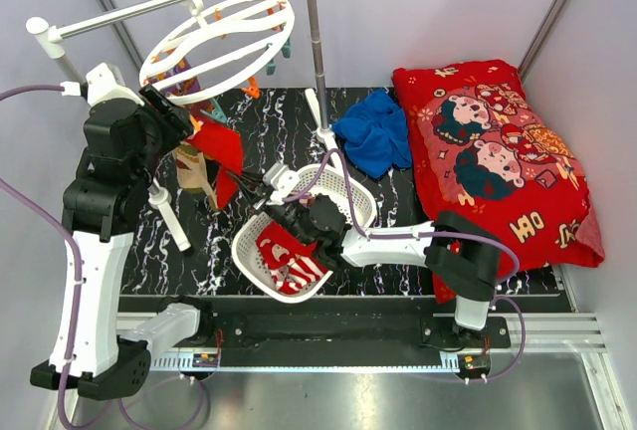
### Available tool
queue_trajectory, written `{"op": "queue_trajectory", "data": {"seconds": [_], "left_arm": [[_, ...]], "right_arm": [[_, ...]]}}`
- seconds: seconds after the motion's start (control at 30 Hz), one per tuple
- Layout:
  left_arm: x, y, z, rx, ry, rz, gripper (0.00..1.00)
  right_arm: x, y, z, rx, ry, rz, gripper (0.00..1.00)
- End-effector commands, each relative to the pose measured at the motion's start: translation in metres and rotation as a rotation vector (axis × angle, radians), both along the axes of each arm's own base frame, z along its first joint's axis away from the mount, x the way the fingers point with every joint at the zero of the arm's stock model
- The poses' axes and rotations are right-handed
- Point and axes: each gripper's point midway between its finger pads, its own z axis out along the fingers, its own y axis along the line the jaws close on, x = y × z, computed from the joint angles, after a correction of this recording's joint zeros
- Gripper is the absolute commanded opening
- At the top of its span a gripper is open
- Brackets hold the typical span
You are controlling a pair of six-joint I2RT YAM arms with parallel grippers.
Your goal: Remove the socks clipped to the hanger
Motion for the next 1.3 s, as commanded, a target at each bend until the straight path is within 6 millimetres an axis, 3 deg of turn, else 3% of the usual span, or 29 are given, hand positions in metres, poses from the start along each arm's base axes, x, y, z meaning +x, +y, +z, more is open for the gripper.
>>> {"op": "queue_trajectory", "data": {"seconds": [0.0, 0.33, 0.63, 0.8, 0.83, 0.9, 0.93, 1.0, 1.17, 1.27], "left_arm": [[0.014, -0.003, 0.015, -0.057, -0.073, -0.007, 0.57], [0.027, -0.008, 0.009, -0.079, -0.089, -0.042, 0.49], [0.030, -0.012, 0.016, -0.087, -0.124, -0.065, 0.20], [0.030, -0.017, 0.019, -0.086, -0.139, -0.093, 0.14], [0.030, -0.018, 0.021, -0.084, -0.149, -0.101, 0.14], [0.032, -0.024, 0.025, -0.066, -0.167, -0.145, 0.14], [0.032, -0.027, 0.026, -0.058, -0.173, -0.167, 0.14], [0.032, -0.034, 0.029, -0.046, -0.186, -0.210, 0.15], [0.033, -0.039, 0.031, -0.031, -0.194, -0.244, 0.17], [0.033, -0.040, 0.032, -0.031, -0.196, -0.252, 0.17]], "right_arm": [[-0.016, -0.016, 0.043, 0.118, -0.034, 0.026, 0.00], [-0.017, -0.016, 0.038, 0.128, -0.012, 0.040, 0.00], [-0.022, -0.021, 0.040, 0.157, 0.027, 0.069, 0.00], [-0.025, -0.032, 0.035, 0.177, 0.096, 0.086, 0.00], [-0.025, -0.036, 0.021, 0.154, 0.126, 0.087, 0.02], [-0.029, -0.046, 0.011, 0.152, 0.216, 0.099, 0.07], [-0.030, -0.051, -0.008, 0.117, 0.265, 0.094, 0.09], [-0.031, -0.064, -0.027, 0.087, 0.406, 0.077, 0.10], [-0.037, -0.088, -0.113, -0.084, 0.727, -0.012, 0.24], [-0.038, -0.102, -0.156, -0.159, 0.812, -0.076, 0.35]]}}
